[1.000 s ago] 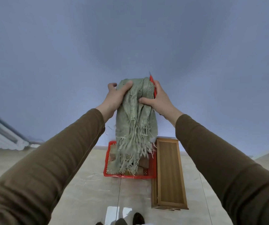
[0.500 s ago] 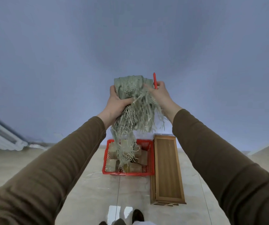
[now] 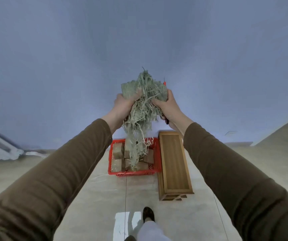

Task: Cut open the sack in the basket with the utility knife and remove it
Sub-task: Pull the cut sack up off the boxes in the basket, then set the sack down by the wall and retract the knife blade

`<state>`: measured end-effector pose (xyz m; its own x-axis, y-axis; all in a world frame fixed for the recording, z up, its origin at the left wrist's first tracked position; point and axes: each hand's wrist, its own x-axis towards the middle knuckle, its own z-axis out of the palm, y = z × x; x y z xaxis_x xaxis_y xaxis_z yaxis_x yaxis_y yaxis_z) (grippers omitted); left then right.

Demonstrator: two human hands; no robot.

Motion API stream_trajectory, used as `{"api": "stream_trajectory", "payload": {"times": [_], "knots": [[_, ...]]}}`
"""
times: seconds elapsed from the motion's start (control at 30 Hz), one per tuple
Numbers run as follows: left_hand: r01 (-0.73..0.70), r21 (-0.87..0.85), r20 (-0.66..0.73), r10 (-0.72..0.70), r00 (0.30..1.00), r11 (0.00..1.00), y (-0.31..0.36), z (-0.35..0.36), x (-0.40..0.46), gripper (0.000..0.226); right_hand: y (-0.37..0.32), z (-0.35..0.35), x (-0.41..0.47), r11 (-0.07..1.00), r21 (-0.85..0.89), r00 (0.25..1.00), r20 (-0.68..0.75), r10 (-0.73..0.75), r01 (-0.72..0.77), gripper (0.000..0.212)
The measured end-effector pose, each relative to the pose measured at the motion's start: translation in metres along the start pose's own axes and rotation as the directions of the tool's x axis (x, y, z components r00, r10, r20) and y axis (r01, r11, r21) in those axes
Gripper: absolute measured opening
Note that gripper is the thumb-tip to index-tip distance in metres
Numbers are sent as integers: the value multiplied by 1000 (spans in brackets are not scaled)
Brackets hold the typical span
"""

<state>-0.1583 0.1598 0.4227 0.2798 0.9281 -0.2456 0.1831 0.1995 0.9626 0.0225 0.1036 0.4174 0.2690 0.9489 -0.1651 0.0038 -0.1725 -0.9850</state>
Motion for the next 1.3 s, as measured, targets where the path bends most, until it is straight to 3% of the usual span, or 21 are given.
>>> {"api": "stream_trajectory", "payload": {"times": [0.07,0.17,0.3,0.5,0.7,1.0,1.3], "knots": [[-35,29,-37,36,999,999,-9,6,-16,124,6,-3,-14,999,-14,999,-36,37,-37,52],[-113,49,90,108,990,992,-19,19,-38,140,13,-15,-38,995,27,992,-83,94,-92,54],[-81,24,153,76,985,996,-32,52,-50,152,27,-45,-66,990,67,983,-125,135,-128,53],[-75,19,228,69,971,997,-35,135,-75,122,52,-120,-99,983,54,963,-200,182,-175,56],[-68,31,291,57,955,997,-42,261,-87,107,87,-241,-126,969,100,929,-276,246,-227,61],[-53,29,309,41,950,998,-61,467,-92,102,134,-435,-142,942,176,880,-340,331,-286,64],[-6,80,346,-23,938,997,-74,562,-24,105,167,-530,-91,923,157,848,-363,386,-352,55]]}}
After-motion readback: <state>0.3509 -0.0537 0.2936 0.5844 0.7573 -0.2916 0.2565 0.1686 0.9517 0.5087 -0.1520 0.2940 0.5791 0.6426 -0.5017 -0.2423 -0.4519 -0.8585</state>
